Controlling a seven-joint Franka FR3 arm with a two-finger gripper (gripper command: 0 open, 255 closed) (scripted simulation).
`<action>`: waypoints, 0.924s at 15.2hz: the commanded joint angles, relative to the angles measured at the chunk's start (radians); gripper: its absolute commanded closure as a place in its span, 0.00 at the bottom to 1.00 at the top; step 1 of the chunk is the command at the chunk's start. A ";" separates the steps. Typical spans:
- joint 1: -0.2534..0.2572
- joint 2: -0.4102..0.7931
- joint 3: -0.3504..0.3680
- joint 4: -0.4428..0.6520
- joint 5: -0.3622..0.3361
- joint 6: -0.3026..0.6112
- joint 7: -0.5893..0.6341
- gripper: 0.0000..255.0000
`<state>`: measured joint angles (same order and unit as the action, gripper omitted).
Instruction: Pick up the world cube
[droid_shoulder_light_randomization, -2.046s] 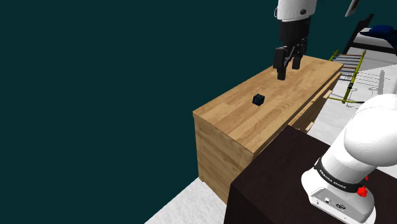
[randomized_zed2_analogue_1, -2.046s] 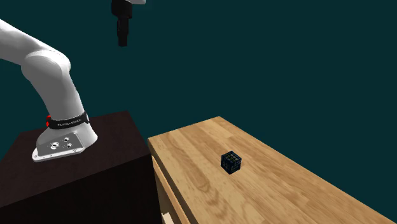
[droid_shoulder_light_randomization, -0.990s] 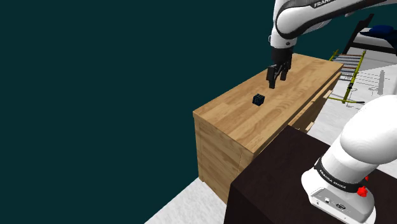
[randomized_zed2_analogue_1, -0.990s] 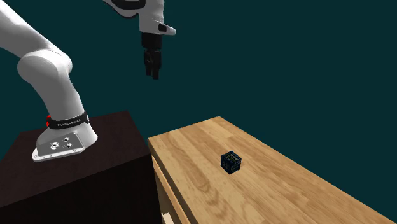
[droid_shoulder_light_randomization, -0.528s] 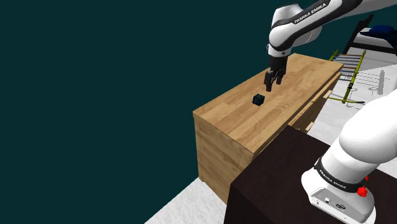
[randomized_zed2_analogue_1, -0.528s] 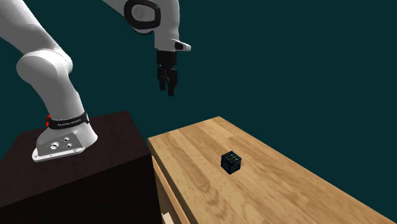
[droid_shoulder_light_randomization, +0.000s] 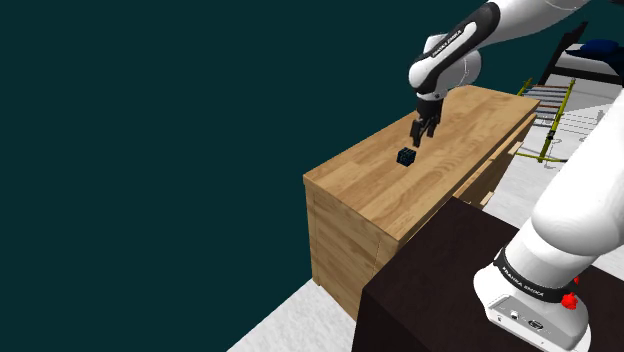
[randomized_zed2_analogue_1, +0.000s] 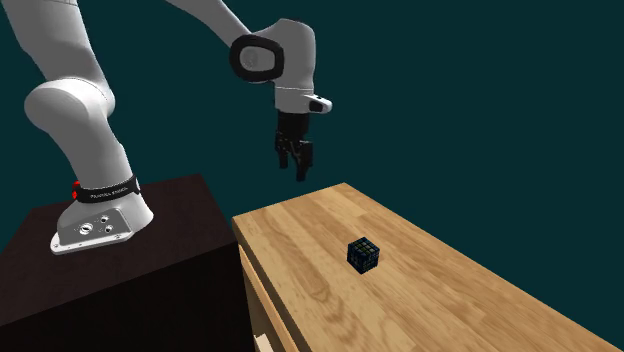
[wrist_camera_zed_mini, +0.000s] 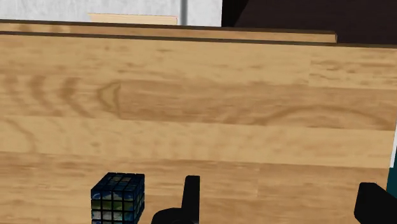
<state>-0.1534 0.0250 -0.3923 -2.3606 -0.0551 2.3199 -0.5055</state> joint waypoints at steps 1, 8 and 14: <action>-0.011 0.084 -0.006 0.051 0.052 0.033 -0.055 0.00; -0.107 0.370 0.031 0.269 0.226 0.094 -0.234 0.00; -0.212 0.603 0.089 0.510 0.316 0.089 -0.326 0.00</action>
<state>-0.3479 0.5906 -0.3126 -1.8931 0.2483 2.4130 -0.8180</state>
